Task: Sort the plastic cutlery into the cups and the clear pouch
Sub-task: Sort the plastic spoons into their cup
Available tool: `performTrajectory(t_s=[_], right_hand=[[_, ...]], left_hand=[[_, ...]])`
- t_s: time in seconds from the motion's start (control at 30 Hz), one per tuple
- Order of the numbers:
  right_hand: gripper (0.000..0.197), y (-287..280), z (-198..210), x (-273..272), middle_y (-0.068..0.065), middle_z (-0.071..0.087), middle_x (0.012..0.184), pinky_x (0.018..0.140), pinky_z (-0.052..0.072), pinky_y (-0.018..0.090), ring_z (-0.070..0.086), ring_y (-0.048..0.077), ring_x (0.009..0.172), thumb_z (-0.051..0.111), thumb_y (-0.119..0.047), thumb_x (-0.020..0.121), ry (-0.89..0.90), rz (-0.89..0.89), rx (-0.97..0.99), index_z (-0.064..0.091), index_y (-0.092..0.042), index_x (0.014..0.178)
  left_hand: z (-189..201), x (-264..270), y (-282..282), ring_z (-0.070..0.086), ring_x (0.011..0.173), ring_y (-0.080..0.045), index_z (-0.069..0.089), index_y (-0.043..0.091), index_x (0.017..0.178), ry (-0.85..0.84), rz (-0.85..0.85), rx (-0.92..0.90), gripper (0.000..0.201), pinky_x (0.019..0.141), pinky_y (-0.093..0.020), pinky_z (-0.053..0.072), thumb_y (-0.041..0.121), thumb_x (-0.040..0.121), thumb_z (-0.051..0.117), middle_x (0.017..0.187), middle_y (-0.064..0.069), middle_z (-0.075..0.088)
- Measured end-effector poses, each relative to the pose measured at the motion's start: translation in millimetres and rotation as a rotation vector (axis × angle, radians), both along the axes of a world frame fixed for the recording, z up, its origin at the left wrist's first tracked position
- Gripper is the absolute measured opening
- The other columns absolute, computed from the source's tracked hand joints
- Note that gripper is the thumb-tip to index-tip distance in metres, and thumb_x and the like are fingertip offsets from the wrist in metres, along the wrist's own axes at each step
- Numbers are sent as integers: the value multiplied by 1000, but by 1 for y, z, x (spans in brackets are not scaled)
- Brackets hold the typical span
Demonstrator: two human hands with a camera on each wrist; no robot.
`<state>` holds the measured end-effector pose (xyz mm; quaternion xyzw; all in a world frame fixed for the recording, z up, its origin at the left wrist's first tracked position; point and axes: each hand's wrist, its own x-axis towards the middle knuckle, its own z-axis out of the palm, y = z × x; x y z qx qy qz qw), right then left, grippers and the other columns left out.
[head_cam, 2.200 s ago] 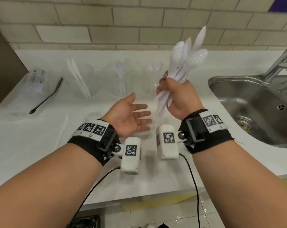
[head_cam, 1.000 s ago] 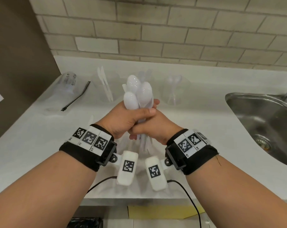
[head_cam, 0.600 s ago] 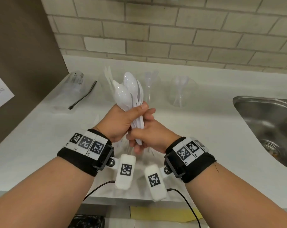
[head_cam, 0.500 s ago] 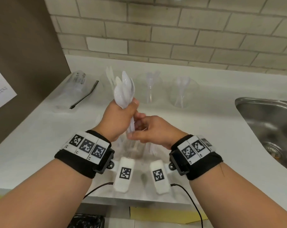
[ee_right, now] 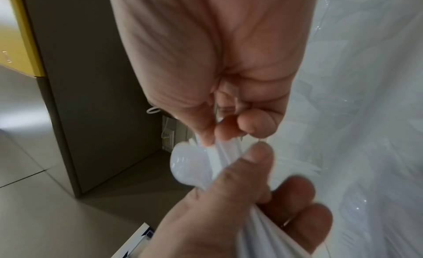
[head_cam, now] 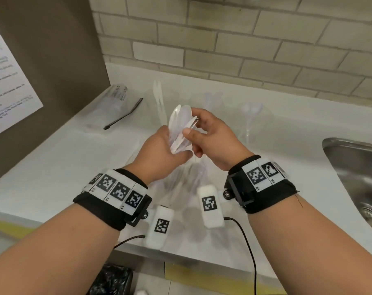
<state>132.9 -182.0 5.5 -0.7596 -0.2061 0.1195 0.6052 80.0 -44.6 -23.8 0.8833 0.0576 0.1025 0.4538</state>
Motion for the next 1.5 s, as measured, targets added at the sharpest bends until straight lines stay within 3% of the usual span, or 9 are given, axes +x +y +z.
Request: performTrajectory(t_s=[0.1,0.2,0.3,0.63,0.97,1.17,1.27,1.4,1.5], right_hand=[[39,6,-5,8,16,60,106,52,45,29,52,16,53,56,-7,93,-13,-4,16,53,-23,128],[35,20,-6,16,5,62,88,51,46,28,53,14,54,56,-6,94,9,-73,33,50,-17,127],[21,37,-6,22,4,61,78,51,46,28,54,13,51,57,-7,94,41,-116,57,54,-10,114],[21,85,5,45,6,53,66,45,36,27,45,16,46,66,-15,87,116,-279,69,55,-14,70],[14,92,28,80,11,57,74,46,43,28,52,14,48,54,-10,96,69,-297,109,54,-4,83],[18,91,64,124,6,53,62,56,55,30,54,13,50,48,-6,97,-131,-537,423,49,-11,79],[23,106,62,143,3,59,62,63,59,32,60,11,52,51,-9,96,-272,-573,299,50,-19,76],[26,138,27,165,16,66,79,72,57,41,68,31,78,51,-16,94,-376,-478,-129,46,-27,71],[14,152,4,177,13,70,91,76,49,30,66,32,89,49,-19,95,-403,-412,-324,61,-13,95]], left_hand=[[3,2,9,67,75,-12,56,19,121,33,-191,-417,43,66,-30,59,13,82,73,102,-7,68],[2,8,24,57,55,-14,58,19,122,64,-245,-505,37,53,-30,51,14,87,70,86,-9,66],[-1,15,40,58,55,-14,63,15,109,107,-184,-577,23,55,-31,51,20,87,69,73,-2,65],[-15,31,82,55,48,-15,65,10,99,148,-127,-649,18,51,-28,49,18,85,72,66,-4,63],[-16,46,97,48,49,-10,56,20,103,88,-173,-521,13,49,-27,43,29,94,59,70,0,55],[-22,57,111,47,56,-14,53,20,95,117,-57,-618,10,53,-30,43,29,98,51,74,-3,52],[-24,61,116,47,58,-14,54,14,104,136,-16,-743,16,55,-30,43,29,100,49,77,-4,51],[-23,64,120,51,58,-12,55,13,108,144,-25,-816,19,60,-31,49,29,99,49,75,-2,51],[-22,65,122,56,59,-11,55,12,105,153,-46,-893,19,68,-33,53,29,99,50,73,0,53]])
